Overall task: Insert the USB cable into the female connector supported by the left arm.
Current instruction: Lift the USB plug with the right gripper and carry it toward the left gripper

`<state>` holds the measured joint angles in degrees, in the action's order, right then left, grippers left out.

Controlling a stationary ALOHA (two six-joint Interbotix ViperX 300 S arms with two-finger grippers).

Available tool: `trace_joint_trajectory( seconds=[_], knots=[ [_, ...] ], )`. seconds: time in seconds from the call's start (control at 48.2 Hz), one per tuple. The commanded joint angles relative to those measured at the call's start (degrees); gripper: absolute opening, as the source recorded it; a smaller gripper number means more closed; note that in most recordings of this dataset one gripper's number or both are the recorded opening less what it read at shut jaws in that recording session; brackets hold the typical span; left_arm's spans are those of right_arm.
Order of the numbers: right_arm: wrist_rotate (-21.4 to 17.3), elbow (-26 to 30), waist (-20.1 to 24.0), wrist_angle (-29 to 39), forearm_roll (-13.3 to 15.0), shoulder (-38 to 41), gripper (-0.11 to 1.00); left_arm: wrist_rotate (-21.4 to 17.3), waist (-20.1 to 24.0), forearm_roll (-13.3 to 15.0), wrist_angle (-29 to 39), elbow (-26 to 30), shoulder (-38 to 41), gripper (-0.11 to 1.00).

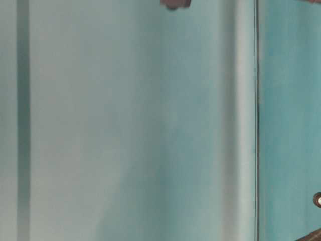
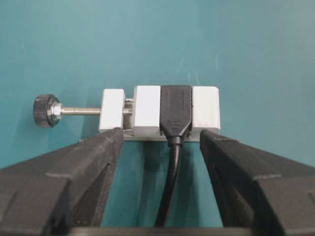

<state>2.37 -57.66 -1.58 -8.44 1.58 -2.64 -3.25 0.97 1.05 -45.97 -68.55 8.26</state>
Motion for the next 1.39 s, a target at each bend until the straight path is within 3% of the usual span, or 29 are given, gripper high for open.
trace_joint_trajectory(
  seconds=[0.0,0.332,0.872,1.37],
  knots=[
    [-0.1,3.5,-0.1,2.8,-0.2,-1.3,0.22,-0.1,0.1,0.2,-1.0,0.5,0.2,0.76],
    [-0.1,9.6,0.0,7.1,-0.2,-0.9,0.22,-0.6,0.1,0.2,-2.5,0.4,1.5,0.76],
    [-0.6,25.2,2.8,16.5,0.1,8.9,0.22,-1.0,0.1,0.2,-3.3,0.1,1.6,0.76],
    [-1.0,35.8,3.2,20.9,4.1,17.3,0.22,-1.1,0.1,0.2,-5.1,0.1,3.0,0.76]
  ],
)
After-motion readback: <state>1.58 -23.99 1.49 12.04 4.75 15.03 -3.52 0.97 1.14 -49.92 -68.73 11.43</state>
